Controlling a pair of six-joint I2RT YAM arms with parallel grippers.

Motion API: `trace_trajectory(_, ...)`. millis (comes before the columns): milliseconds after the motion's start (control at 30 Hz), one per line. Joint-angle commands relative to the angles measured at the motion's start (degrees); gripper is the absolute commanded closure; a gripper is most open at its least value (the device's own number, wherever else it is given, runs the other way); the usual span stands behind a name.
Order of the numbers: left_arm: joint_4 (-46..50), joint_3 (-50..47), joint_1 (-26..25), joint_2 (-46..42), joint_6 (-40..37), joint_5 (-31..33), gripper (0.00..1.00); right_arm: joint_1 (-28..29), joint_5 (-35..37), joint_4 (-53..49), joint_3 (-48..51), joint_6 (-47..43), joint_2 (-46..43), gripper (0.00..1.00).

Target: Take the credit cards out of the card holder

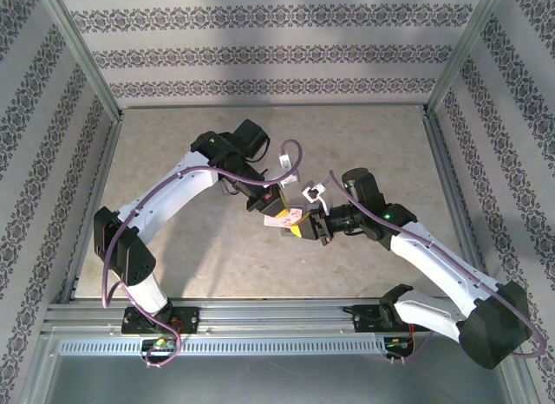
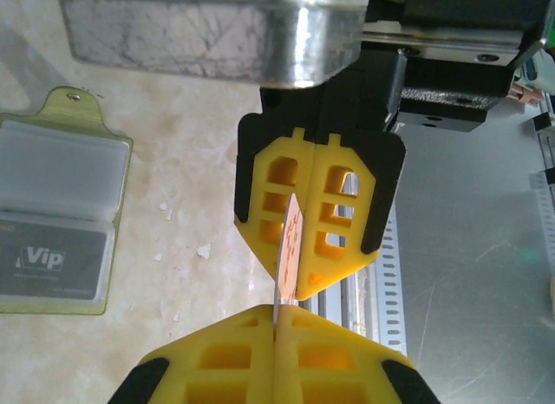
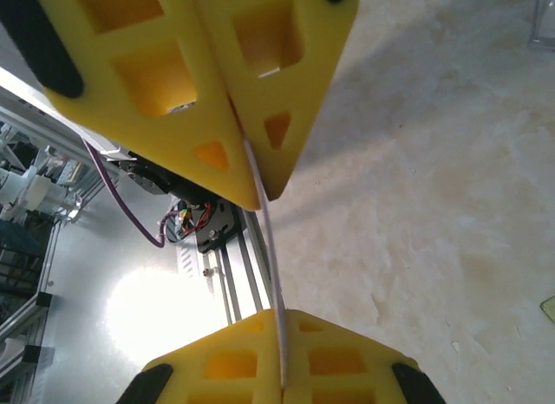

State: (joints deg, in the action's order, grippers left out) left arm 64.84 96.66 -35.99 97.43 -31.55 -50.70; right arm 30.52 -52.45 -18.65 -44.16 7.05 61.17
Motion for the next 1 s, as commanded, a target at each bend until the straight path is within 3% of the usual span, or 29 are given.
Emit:
trace_trajectory(0,-0.7,1.0,-0.4,-0.2,-1.2,1.2,1.00,0.4,0.6,0.6,-1.8,-1.6,-0.2,0.94)
trace_trajectory(33,-1.2,0.5,-0.4,-0.7,-1.1,2.1,1.00,0.3,1.4,0.6,-1.6,-1.4,-0.4,0.90)
trace_trajectory(167,-5.1,-3.5,0.5,-3.4,-1.0,5.9,1.00,-1.2,4.0,0.9,-0.6,-0.3,-2.1,0.54)
trace_trajectory(300,-14.8,-11.0,3.8,-7.8,1.2,7.6,1.00,-4.1,6.1,1.7,0.5,1.9,-4.9,0.39)
trace_trajectory(367,-21.8,-16.0,6.3,-10.5,2.6,7.8,1.00,-5.5,7.7,2.3,1.1,3.3,-6.7,0.02)
trace_trajectory(600,-47.8,-32.2,14.5,-16.1,3.3,7.5,1.00,-7.6,19.1,3.2,2.7,7.2,-12.4,0.02)
trace_trajectory(800,-56.9,-35.5,19.9,-12.8,-0.8,1.9,1.00,-7.8,25.8,4.0,3.4,9.6,-14.6,0.02)
trace_trajectory(967,-58.2,-34.2,24.8,-6.6,-4.3,-4.1,1.00,-8.1,29.6,5.6,4.5,12.3,-14.7,0.02)
